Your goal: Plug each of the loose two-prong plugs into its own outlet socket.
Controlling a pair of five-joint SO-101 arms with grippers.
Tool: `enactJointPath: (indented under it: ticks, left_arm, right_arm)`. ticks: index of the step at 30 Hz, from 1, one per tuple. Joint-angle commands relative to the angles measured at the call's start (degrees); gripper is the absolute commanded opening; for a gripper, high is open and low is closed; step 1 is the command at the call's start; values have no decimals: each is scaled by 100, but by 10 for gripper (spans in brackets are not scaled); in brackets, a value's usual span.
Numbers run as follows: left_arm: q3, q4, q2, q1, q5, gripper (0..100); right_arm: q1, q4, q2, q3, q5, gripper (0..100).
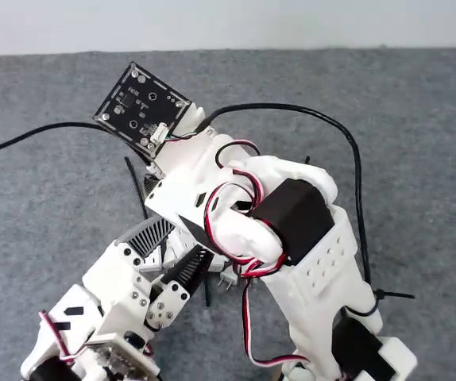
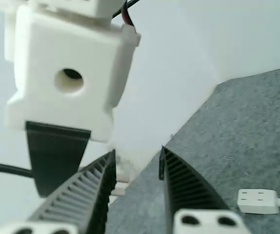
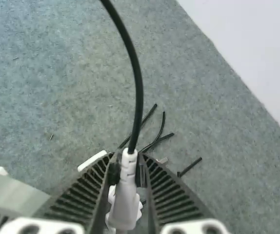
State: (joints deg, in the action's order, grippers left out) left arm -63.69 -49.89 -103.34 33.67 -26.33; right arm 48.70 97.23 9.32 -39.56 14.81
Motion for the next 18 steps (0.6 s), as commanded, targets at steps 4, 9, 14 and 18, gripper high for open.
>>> enactJointPath:
  ticks: [4, 9, 14, 18]
  left_arm:
    - [-611, 580, -97, -264, -70, 138]
    - [-954, 756, -97, -273, -79, 138]
    - [-945, 826, -97, -712, -35, 138]
    - [-945, 870, -97, -818, 149, 138]
  right_arm:
    - [57, 119, 189, -413, 149, 8]
    - [66, 92, 444, -413, 141, 8]
    - [57, 163, 655, -387, 141, 8]
    - [40, 338, 664, -387, 149, 8]
